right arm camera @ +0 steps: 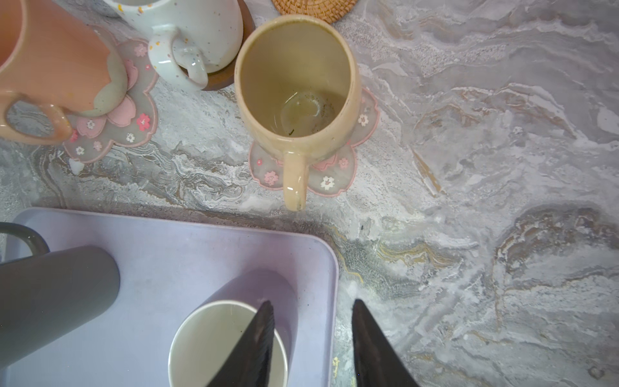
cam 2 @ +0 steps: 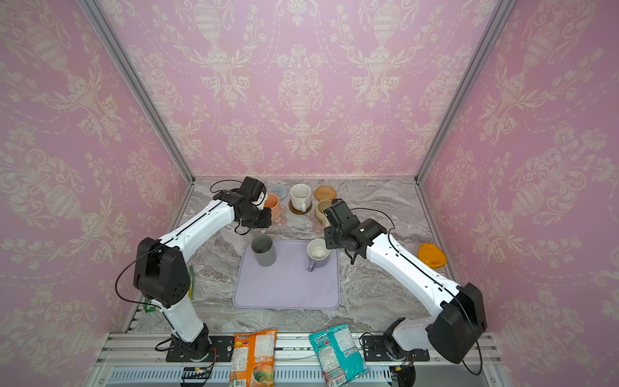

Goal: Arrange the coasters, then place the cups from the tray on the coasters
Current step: 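Open and withdraw the right gripper while the left gripper moves toward the grey mug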

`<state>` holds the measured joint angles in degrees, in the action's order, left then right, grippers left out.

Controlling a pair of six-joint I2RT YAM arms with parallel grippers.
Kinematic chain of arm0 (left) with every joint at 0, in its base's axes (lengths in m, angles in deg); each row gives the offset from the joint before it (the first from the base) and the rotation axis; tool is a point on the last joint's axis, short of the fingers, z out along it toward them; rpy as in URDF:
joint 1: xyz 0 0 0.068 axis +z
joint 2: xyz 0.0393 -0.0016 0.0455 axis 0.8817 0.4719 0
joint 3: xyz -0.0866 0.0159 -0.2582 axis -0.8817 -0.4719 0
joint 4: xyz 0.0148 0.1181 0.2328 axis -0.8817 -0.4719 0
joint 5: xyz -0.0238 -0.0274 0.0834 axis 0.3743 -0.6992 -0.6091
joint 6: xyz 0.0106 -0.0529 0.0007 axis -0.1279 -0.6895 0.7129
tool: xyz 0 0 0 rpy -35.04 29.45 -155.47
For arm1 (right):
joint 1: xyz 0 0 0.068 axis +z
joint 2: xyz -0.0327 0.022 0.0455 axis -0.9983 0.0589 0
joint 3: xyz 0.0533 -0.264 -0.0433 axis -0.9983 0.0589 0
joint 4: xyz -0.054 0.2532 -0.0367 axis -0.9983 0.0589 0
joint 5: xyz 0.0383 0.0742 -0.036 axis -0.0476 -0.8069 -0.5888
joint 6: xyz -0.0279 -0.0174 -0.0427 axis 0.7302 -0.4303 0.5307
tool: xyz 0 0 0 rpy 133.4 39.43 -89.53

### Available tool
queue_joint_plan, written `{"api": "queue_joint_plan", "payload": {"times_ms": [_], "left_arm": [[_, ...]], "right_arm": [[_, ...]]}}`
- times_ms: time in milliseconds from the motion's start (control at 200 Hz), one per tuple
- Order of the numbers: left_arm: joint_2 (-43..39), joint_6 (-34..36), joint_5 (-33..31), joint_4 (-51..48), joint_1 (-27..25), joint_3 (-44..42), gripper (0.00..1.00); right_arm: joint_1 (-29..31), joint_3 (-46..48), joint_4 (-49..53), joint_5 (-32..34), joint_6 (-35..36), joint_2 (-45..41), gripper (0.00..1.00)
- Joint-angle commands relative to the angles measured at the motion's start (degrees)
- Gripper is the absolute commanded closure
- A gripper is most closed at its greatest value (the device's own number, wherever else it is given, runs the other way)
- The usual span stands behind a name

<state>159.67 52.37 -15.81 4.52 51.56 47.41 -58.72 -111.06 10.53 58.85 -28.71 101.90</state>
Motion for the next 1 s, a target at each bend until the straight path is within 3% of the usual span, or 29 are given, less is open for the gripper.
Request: {"api": "queue_joint_plan", "payload": {"times_ms": [0,275,445,816,991], "left_arm": [[-1.91,-0.39,-1.47,-1.79,0.10,-1.87,0.65],[-4.66,-1.02,-2.48,-2.31,-0.99,-4.72,0.65],[-2.50,-0.65,-2.35,-2.75,-1.54,-1.92,0.67],[15.65,3.87,-4.89,-5.75,-10.01,15.95,0.68],[23.32,4.90,-2.27,-8.66,-10.98,21.74,0.68]], "right_arm": [[0.95,2.18,0.57,1.53,0.81,-3.93,0.60],[4.84,5.16,0.14,1.82,0.02,-8.85,0.60],[6.33,6.58,-0.79,1.15,-0.84,-10.35,0.60],[7.30,9.51,0.11,2.50,-0.93,-14.29,0.59],[7.27,11.30,1.37,4.70,-0.78,-16.75,0.59]]}}
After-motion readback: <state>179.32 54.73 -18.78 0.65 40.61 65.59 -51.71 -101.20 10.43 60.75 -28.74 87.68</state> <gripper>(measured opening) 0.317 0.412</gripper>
